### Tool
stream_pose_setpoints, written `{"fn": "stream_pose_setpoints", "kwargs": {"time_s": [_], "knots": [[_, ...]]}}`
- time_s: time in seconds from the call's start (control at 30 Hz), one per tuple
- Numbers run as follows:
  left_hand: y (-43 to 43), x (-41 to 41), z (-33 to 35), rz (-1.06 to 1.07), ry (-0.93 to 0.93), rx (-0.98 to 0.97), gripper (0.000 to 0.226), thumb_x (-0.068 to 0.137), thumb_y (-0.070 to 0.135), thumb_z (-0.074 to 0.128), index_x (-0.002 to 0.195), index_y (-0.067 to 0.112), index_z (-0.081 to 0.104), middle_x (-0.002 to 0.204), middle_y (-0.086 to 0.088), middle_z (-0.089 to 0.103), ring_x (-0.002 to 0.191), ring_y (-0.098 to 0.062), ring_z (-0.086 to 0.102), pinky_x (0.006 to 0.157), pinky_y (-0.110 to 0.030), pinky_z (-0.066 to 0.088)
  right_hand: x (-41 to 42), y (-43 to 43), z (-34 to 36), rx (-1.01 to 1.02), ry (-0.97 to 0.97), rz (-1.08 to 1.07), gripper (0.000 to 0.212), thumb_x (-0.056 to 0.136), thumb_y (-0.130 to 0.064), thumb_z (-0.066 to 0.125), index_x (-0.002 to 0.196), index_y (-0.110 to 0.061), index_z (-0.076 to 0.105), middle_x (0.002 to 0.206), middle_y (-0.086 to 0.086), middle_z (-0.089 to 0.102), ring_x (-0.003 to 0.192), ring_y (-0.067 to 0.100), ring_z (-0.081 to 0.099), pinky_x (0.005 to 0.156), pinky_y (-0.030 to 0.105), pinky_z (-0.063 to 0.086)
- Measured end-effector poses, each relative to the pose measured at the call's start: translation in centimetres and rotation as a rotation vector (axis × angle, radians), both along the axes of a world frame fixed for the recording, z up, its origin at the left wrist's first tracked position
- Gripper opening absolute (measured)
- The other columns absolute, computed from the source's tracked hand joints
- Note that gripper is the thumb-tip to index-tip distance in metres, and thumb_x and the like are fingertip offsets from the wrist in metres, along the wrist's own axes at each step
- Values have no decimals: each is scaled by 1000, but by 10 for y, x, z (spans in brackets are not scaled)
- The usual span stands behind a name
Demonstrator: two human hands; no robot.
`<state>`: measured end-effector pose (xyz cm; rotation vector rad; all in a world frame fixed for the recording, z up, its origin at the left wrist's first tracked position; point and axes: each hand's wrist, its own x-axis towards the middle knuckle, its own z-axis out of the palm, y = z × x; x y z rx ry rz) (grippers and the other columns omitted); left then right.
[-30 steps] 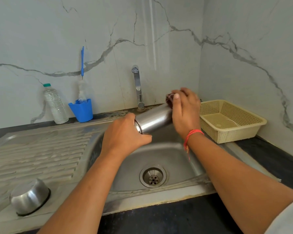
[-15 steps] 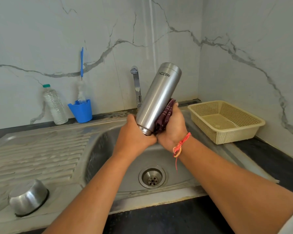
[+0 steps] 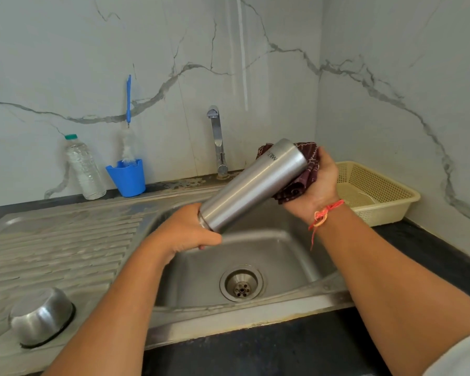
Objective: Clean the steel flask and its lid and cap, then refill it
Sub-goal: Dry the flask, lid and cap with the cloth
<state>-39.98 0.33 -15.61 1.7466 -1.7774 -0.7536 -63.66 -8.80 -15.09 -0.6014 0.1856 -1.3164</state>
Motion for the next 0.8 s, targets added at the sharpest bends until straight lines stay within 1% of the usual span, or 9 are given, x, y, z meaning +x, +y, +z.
{"fn": "stream_pose_setpoints", "kwargs": {"time_s": [0.1, 0.2, 0.33, 0.43, 0.47, 0.57, 0.6, 0.7, 0.8], "knots": [[-5, 24, -2, 51, -242, -34, 68, 71, 20, 87, 129, 28, 52, 104, 5, 58, 92, -11, 59, 68, -26, 49, -3, 1, 1, -18, 176, -5, 60, 91, -66, 40, 110, -17, 68, 134, 22, 61, 124, 41, 60, 108, 57, 38], [-6, 37, -1, 99, -404, -66, 65, 71, 22, 87, 124, 27, 51, 98, 7, 54, 88, -11, 55, 65, -25, 42, 2, 2, 0, -63, 449, -32, 60, 96, -63, 38, 110, -13, 67, 132, 28, 61, 121, 46, 60, 95, 55, 50], [-7, 40, -3, 144, -485, -147, 65, 68, 22, 88, 125, 25, 56, 102, 3, 60, 93, -17, 58, 74, -29, 47, 8, 10, 1, -211, 957, -191, 57, 99, -62, 40, 106, -15, 72, 117, 22, 69, 90, 40, 68, 69, 67, 57], [-7, 37, -2, 181, -503, -231, 62, 68, 22, 87, 123, 26, 57, 104, 0, 64, 94, -21, 61, 78, -36, 53, 3, 10, 6, -278, 1092, -292, 49, 100, -60, 40, 102, -25, 74, 109, 12, 72, 84, 30, 69, 58, 53, 60], [-6, 35, -1, 192, -508, -256, 60, 69, 22, 86, 121, 26, 57, 104, 0, 64, 93, -22, 62, 79, -38, 55, 0, 10, 8, -317, 1160, -347, 47, 99, -61, 40, 102, -28, 74, 106, 7, 73, 86, 26, 70, 58, 47, 60], [-5, 32, 1, 207, -529, -317, 59, 71, 20, 86, 123, 27, 57, 108, 0, 65, 97, -22, 63, 83, -43, 58, -4, 6, 6, -489, 1386, -536, 40, 96, -62, 43, 100, -33, 70, 93, -8, 71, 90, 20, 68, 76, 43, 60], [-4, 30, 2, 209, -547, -337, 58, 73, 20, 86, 123, 26, 57, 109, 0, 65, 97, -22, 63, 83, -43, 58, -4, 6, 5, -553, 1463, -578, 38, 96, -62, 45, 100, -33, 68, 91, -9, 70, 89, 19, 68, 75, 41, 59], [-3, 24, 4, 218, -629, -384, 51, 78, 19, 85, 120, 22, 56, 109, -2, 63, 96, -22, 62, 82, -41, 58, 0, 3, 2, -760, 1761, -709, 44, 94, -66, 41, 104, -30, 65, 94, -3, 67, 90, 22, 63, 79, 41, 54], [-2, 18, 6, 219, -682, -419, 47, 81, 19, 83, 119, 19, 55, 108, -3, 62, 94, -22, 62, 78, -38, 56, 7, 3, 1, -835, 1929, -813, 51, 94, -70, 34, 109, -31, 63, 103, 1, 64, 97, 27, 61, 82, 41, 52]]}}
